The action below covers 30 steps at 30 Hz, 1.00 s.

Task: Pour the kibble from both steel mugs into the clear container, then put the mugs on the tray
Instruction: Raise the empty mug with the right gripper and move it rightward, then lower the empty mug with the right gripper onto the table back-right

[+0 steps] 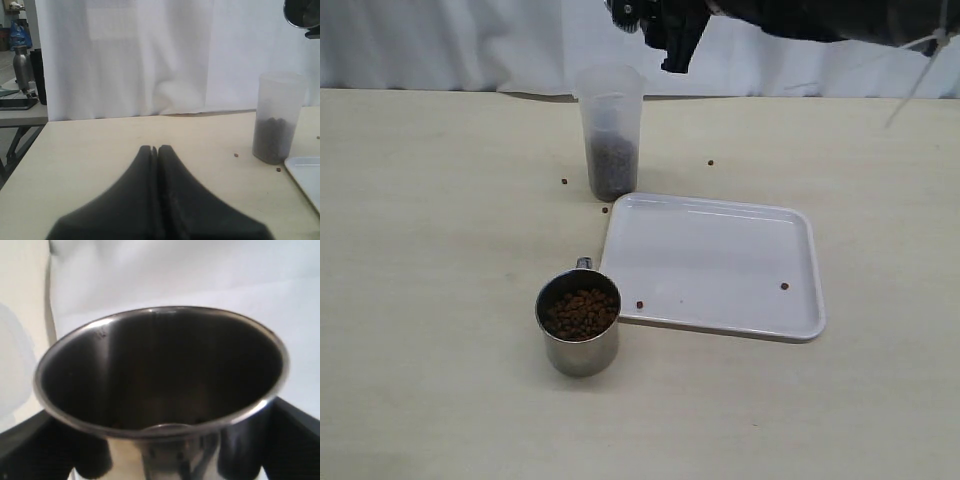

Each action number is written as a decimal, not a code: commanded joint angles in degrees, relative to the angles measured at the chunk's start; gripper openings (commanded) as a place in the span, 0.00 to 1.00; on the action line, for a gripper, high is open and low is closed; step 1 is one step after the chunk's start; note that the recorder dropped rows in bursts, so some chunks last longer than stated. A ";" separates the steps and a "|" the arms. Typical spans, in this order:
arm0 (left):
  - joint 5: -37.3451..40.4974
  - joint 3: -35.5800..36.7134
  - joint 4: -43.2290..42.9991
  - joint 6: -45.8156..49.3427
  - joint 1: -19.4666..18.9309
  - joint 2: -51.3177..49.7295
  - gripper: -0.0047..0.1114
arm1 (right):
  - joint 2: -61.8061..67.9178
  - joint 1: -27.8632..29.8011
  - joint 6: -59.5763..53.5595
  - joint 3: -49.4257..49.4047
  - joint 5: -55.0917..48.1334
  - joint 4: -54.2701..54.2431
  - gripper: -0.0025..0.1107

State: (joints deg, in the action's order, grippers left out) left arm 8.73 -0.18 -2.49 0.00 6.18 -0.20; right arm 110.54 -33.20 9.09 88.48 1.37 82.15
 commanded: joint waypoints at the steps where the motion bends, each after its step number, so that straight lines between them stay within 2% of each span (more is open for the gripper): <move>1: -0.60 0.18 0.01 0.00 0.56 0.20 0.04 | -2.42 4.25 2.42 -4.77 13.84 -2.23 0.07; 6: -0.60 0.18 0.01 0.00 0.56 0.20 0.04 | -4.24 10.87 5.16 -11.78 26.72 -2.23 0.07; 12: -0.60 0.18 0.01 0.00 0.56 0.20 0.04 | -3.97 22.61 12.78 -19.21 47.02 -1.83 0.07; 18: -0.60 0.18 0.01 0.00 0.56 0.20 0.04 | 0.63 32.69 15.97 -24.97 50.76 -4.07 0.07; 23: -0.60 0.18 0.01 0.00 0.56 0.20 0.04 | 8.60 35.75 12.90 -25.28 51.99 -9.35 0.07; 26: -0.60 0.18 0.01 0.00 0.56 0.20 0.04 | 14.33 35.75 6.44 -25.28 55.37 -17.61 0.07; 30: -0.60 0.18 0.01 0.00 0.56 0.20 0.04 | 21.22 35.75 0.84 -25.18 65.59 -31.57 0.07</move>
State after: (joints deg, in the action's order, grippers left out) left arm 8.73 -0.18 -2.49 0.00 6.18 -0.20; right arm 128.22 2.18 14.27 63.26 59.42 61.10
